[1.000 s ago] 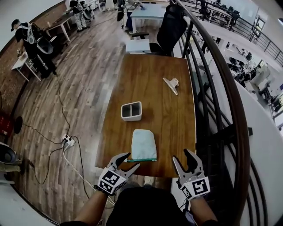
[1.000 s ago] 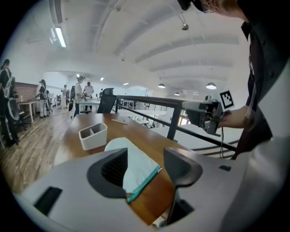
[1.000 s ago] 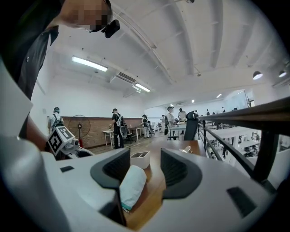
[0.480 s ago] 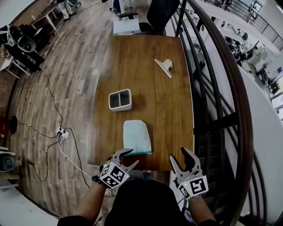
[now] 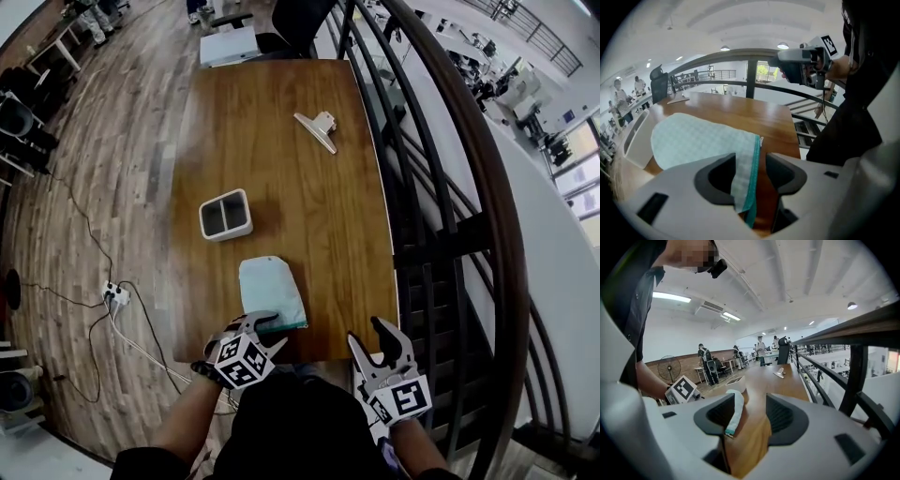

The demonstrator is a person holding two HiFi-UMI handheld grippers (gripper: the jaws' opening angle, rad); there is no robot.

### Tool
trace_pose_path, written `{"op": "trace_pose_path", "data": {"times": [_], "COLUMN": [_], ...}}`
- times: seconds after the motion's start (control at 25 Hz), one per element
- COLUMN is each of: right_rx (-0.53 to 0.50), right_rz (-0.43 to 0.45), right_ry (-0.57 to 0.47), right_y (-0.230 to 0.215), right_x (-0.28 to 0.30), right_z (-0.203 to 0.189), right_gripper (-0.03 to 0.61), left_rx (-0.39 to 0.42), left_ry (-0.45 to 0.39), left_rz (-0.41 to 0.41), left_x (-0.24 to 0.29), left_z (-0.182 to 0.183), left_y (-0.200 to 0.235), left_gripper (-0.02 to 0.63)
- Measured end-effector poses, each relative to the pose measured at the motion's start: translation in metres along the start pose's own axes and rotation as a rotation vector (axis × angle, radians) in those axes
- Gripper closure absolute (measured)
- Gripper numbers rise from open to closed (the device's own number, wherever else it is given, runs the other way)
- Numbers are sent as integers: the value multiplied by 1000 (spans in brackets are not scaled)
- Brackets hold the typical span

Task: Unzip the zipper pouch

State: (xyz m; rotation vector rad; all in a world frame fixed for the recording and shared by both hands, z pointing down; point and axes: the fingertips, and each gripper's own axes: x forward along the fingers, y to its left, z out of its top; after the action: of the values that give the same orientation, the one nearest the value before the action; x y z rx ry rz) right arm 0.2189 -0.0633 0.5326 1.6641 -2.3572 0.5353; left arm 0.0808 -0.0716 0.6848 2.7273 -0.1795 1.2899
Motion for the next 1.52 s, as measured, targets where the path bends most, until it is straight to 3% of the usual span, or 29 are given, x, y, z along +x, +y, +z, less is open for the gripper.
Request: {"op": "trace_pose_path", "data": {"times": [0.28, 0.56, 0.76, 1.16, 1.32, 1.52], "right_rx": [20, 1, 3, -123, -241, -424], "right_rz": [-26, -52, -29, 128, 210, 336], "right_ry": [5, 15, 9, 77, 111, 165], "right_y": [6, 10, 18, 41, 61, 94], "right_x": [9, 7, 14, 41, 58, 89], "right_z": [0, 3, 14, 20, 19, 12], "right_gripper": [373, 380, 383, 396, 396, 396], "left_rx": [40, -15, -25, 40, 58, 76], "left_ry": [69, 57, 31, -74, -110, -153], "left_rz": [-71, -113, -142, -125, -154, -246], "left_x": [13, 12, -6, -76, -105, -136], "left_z": [-12, -9, 4, 51, 63, 66], "left_y": [2, 5, 9, 39, 50, 51], "left_gripper": [409, 552, 571, 572, 572, 572]}}
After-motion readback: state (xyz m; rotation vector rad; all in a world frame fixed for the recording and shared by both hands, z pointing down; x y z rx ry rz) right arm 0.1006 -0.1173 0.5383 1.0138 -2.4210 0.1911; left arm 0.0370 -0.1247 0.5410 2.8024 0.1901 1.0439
